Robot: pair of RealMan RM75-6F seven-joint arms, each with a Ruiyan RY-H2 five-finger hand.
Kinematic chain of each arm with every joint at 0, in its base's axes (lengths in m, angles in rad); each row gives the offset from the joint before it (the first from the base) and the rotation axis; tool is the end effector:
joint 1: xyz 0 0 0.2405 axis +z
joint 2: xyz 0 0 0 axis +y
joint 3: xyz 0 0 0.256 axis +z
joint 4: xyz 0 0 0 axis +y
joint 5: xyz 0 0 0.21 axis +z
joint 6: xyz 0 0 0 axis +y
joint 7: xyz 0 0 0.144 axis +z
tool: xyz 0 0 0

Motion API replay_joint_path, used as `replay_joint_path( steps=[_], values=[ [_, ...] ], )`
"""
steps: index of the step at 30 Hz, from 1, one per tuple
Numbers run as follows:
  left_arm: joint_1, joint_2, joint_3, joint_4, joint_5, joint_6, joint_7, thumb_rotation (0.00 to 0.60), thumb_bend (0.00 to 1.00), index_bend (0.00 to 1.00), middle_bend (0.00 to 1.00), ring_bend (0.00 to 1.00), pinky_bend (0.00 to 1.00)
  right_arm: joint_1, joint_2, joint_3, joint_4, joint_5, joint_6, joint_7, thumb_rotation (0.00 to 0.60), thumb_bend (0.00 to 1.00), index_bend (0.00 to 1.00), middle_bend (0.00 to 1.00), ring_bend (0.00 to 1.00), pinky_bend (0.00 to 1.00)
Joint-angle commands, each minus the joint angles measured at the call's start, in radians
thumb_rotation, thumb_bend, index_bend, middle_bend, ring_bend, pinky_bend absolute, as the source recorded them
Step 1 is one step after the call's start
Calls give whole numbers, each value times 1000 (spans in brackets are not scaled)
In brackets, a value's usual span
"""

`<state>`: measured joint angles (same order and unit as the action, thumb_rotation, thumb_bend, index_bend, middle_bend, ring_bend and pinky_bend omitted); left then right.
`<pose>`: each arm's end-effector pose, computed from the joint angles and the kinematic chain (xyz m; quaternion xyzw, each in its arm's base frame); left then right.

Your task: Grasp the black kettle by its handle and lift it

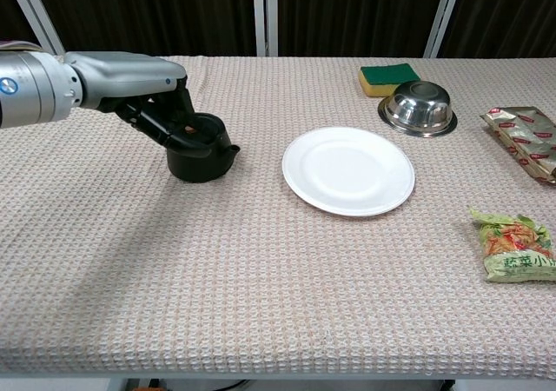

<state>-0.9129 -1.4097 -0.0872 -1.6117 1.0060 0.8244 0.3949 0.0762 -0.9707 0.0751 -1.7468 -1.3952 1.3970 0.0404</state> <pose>-0.1188 0.3434 -0.0084 -0.8174 -0.3426 -0.3024 0.3508 -0.3113 -0.1812 0.1904 0.5666 -0.4383 0.3628 0.5960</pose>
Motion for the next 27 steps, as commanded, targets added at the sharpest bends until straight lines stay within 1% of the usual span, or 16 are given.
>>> replay_joint_path(
  steps=[1,5,8,11,15,18,19,21,23,27],
  values=[
    [-1,0,-1,-1,-2,-2,-1,239,116,872,960,829,194,0,0,0,0,-1,-1,2,600,176,0,0,0,0],
    [-4,0,-4,-2,0,-2,-3,240,110,914,997,867,200,2,1,0,1,2,-7,8,600,176,0,0,0,0],
    [-5,-1,-7,-2,7,2,-6,238,97,952,1000,890,204,2,3,1,0,2,-8,12,600,176,0,0,0,0],
    [-3,-5,-12,-3,18,10,-14,245,60,993,1000,910,209,2,3,1,0,1,-6,14,600,176,0,0,0,0],
    [2,-12,-22,-3,35,28,-31,255,5,1000,1000,930,224,1,3,2,-1,2,-5,16,600,176,0,0,0,0],
    [3,-12,-26,-5,51,40,-32,329,0,1000,1000,954,244,1,5,1,-1,2,-5,19,600,176,0,0,0,0],
    [3,-11,-26,-7,55,42,-29,378,0,1000,1000,963,251,1,5,1,-2,2,-6,19,600,176,0,0,0,0],
    [1,-7,-29,-13,62,47,-23,438,0,1000,1000,983,266,1,7,1,-3,4,-10,20,600,176,0,0,0,0],
    [2,-4,-31,-21,65,54,-18,448,0,1000,1000,998,283,3,10,-1,-5,5,-16,23,600,176,0,0,0,0],
    [5,1,-39,-39,64,69,-14,447,0,1000,1000,1000,298,3,12,-1,-7,4,-16,26,600,176,0,0,0,0]
  ],
)
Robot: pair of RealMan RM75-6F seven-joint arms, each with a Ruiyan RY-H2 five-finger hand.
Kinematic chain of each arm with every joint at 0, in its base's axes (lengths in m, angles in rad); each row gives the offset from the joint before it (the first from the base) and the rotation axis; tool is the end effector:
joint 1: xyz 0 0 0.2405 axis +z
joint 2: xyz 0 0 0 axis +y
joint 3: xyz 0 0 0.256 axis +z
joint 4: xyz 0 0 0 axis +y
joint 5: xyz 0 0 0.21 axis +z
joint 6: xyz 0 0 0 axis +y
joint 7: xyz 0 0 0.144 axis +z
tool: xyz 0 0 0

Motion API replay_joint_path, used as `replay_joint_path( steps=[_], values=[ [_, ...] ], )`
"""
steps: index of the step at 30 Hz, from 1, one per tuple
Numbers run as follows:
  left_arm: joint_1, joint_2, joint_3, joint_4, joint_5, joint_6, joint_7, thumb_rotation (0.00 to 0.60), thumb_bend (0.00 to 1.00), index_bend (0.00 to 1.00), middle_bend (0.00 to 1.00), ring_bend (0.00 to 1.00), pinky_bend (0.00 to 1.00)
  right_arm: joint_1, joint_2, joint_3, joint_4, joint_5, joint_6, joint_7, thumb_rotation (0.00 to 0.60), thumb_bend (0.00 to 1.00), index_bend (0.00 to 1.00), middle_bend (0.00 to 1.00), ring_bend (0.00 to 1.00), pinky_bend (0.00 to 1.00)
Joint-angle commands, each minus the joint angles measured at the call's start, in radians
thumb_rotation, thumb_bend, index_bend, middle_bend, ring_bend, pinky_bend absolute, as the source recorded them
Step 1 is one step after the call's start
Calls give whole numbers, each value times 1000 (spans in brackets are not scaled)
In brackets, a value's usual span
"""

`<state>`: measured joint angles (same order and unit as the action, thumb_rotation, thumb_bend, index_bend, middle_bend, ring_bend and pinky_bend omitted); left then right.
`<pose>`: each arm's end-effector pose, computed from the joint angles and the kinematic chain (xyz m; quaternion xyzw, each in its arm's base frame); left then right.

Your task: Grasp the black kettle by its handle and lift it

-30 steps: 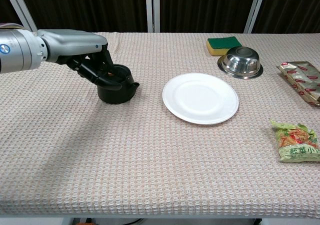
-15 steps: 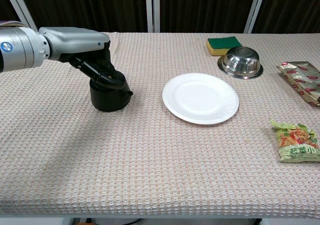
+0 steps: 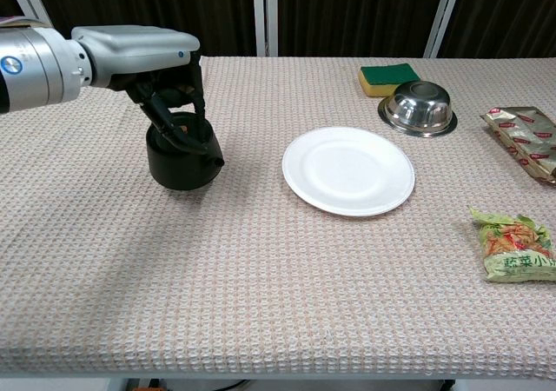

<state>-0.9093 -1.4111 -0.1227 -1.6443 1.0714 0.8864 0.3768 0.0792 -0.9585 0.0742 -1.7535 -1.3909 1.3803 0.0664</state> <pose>-0.0964 0.3427 0.0000 -0.8070 -0.3227 -0.3522 0.3472 -0.3116 -0.1816 0.1914 0.5640 -0.4493 0.3641 0.5895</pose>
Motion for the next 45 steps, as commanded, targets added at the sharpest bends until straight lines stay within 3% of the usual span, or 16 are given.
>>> replay_joint_path(
  steps=[1,7,12,20,35,45],
  values=[
    [2,4,-6,-13,-3,12,7,445,0,1000,1000,1000,319,0,0,0,0,-1,2,1,600,176,0,0,0,0],
    [11,4,-13,-27,8,36,4,440,0,1000,1000,1000,526,0,0,0,1,-4,2,6,600,177,0,0,0,0],
    [16,3,-15,-28,15,40,-5,433,0,1000,1000,1000,626,0,0,-2,1,-7,0,10,600,176,0,0,0,0],
    [23,0,-23,-35,2,37,-28,405,18,1000,1000,1000,633,2,0,-2,2,-6,-4,13,600,177,0,0,0,0],
    [33,-7,-27,-24,18,39,-56,403,264,1000,1000,1000,635,5,-2,-1,5,-4,-6,14,600,177,0,0,0,0],
    [38,-10,-29,-21,29,50,-55,416,351,1000,1000,1000,642,5,-3,-2,4,-4,-8,11,600,177,0,0,0,0]
  ],
)
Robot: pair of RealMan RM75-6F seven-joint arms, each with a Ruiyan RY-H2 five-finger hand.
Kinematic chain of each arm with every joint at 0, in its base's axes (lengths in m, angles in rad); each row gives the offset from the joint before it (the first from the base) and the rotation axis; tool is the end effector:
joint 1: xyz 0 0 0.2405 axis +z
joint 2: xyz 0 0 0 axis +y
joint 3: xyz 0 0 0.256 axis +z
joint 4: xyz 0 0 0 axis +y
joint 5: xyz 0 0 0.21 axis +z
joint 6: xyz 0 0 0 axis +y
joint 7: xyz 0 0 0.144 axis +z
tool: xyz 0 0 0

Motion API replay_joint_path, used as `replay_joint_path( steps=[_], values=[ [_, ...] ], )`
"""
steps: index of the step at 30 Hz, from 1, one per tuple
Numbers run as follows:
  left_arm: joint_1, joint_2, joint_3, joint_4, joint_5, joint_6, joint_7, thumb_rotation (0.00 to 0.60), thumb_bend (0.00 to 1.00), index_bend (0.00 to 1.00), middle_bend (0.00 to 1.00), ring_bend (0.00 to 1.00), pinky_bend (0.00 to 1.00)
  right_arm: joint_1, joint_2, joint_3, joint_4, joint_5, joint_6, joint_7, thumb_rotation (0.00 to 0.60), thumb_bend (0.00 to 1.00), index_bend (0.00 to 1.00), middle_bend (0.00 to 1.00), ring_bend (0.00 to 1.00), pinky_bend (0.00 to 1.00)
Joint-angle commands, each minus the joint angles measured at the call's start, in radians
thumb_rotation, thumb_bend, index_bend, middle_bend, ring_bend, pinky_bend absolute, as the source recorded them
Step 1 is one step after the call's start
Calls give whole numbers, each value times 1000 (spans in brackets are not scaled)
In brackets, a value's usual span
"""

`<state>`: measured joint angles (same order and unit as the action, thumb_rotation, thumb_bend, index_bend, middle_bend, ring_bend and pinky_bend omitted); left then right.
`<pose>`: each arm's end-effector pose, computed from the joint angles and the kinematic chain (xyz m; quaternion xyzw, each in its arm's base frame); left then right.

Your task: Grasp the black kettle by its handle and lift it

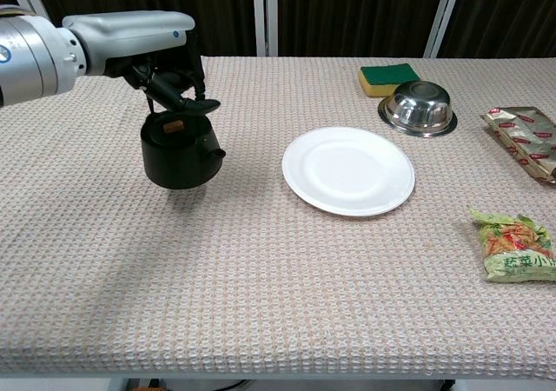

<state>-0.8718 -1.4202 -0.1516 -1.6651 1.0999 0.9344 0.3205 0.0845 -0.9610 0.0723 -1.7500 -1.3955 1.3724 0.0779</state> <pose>-0.0928 0.3392 0.0056 -0.7799 -0.3481 -0.3906 0.3437 -0.3113 -0.1828 0.1895 0.5657 -0.4528 0.3664 0.5837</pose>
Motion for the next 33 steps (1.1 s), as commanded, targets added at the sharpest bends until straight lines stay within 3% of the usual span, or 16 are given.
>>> replay_joint_path(
  steps=[1,33],
  values=[
    [1,-1,0,0,2,3,3,425,352,1000,1000,1000,644,0,0,0,0,0,0,0,600,177,0,0,0,0],
    [20,-28,1,32,93,91,103,557,393,1000,1000,1000,680,1,1,-1,-1,1,-3,-2,600,177,0,0,0,0]
  ],
)
